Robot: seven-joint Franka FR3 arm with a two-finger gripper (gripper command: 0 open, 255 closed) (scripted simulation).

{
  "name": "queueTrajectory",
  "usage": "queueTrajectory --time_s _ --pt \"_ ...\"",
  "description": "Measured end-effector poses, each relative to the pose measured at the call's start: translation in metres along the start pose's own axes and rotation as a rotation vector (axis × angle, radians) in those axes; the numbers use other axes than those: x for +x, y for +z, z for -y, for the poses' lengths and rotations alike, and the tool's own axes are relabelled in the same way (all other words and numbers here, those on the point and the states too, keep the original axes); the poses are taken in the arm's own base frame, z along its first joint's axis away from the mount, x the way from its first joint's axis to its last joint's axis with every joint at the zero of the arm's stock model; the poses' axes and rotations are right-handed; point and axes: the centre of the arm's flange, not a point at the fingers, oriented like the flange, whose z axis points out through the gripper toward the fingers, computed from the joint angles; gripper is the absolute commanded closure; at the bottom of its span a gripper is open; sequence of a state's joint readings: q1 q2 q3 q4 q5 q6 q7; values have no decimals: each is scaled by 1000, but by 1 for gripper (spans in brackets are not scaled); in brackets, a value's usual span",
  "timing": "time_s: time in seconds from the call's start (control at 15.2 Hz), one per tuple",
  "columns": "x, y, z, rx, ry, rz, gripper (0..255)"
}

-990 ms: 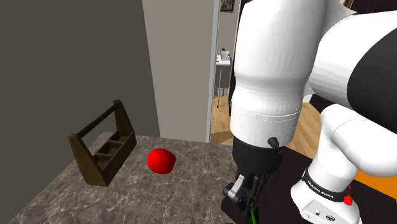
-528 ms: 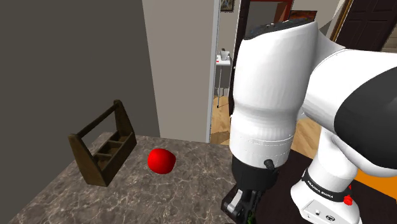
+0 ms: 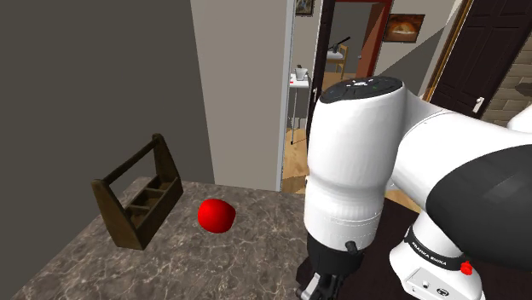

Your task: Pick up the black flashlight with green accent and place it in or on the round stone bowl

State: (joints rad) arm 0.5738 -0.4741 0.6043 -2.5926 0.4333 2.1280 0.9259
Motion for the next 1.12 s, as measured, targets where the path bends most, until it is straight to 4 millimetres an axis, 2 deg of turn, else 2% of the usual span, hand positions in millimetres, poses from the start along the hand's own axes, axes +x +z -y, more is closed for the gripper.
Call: queueTrajectory --time_s 0.53,0.99,1.06,1.12 --pt "3 42 -1 0 0 0 255" --pt "5 49 -2 0 0 0 255" --pt "5 49 -2 0 0 0 0" --pt "5 49 -2 0 0 0 0"
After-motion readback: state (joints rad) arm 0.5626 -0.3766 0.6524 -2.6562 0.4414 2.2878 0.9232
